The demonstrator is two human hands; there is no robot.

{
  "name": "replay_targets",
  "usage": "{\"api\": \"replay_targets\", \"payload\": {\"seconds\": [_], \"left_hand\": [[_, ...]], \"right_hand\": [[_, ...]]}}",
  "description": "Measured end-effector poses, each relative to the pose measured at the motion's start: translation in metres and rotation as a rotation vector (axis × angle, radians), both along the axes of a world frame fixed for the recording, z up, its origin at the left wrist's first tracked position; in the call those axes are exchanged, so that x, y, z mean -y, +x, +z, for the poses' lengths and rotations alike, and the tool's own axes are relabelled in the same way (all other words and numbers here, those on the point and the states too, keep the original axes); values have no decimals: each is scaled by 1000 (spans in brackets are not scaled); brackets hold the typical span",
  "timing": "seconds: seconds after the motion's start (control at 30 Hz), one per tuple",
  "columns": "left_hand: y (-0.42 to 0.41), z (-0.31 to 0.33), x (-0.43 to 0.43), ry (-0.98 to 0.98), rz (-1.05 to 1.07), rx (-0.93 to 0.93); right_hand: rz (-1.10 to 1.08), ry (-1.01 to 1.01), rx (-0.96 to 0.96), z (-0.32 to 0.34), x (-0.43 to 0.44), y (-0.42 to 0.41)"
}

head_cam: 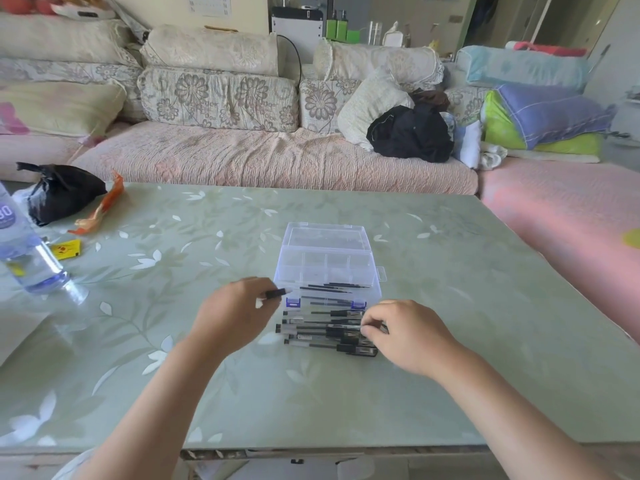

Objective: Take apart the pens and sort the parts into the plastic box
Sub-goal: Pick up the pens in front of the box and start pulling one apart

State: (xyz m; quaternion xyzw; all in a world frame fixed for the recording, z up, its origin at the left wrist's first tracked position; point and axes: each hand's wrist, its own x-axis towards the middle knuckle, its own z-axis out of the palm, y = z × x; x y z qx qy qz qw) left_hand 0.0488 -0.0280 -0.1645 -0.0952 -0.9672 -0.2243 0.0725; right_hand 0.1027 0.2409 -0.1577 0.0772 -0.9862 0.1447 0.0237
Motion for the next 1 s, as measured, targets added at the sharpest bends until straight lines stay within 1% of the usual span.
{"api": "replay_targets", "payload": {"seconds": [0.07, 0.1, 0.13, 0.2, 0.3, 0.47, 0.57, 0.7, 0.83, 1.0], "left_hand": [[8, 2, -13, 78, -124, -10], [11, 0, -19, 83, -200, -9], [15, -2, -24, 67, -261, -11], [18, -6, -32, 19, -315, -25], [19, -11, -38, -13, -334, -26], [21, -11, -39, -48, -339, 36], [22, -12, -39, -66, -322, 66], [22, -10, -37, -135, -302, 99], [27, -14, -42, -178, -370, 179], [29, -18, -53, -240, -427, 171]], "right_hand": [[17, -12, 2, -1, 6, 0], [23, -21, 2, -1, 8, 0], [29, -30, -2, -1, 11, 0], [36, -41, -13, -1, 14, 0], [41, -48, -17, -1, 17, 0], [54, -88, 1, -4, 18, 1], [70, -42, 33, -2, 15, 4], [-3, 0, 66, 5, -5, 5], [-100, -3, 52, 4, -30, 4], [-104, 1, 107, -13, -39, 4]]}}
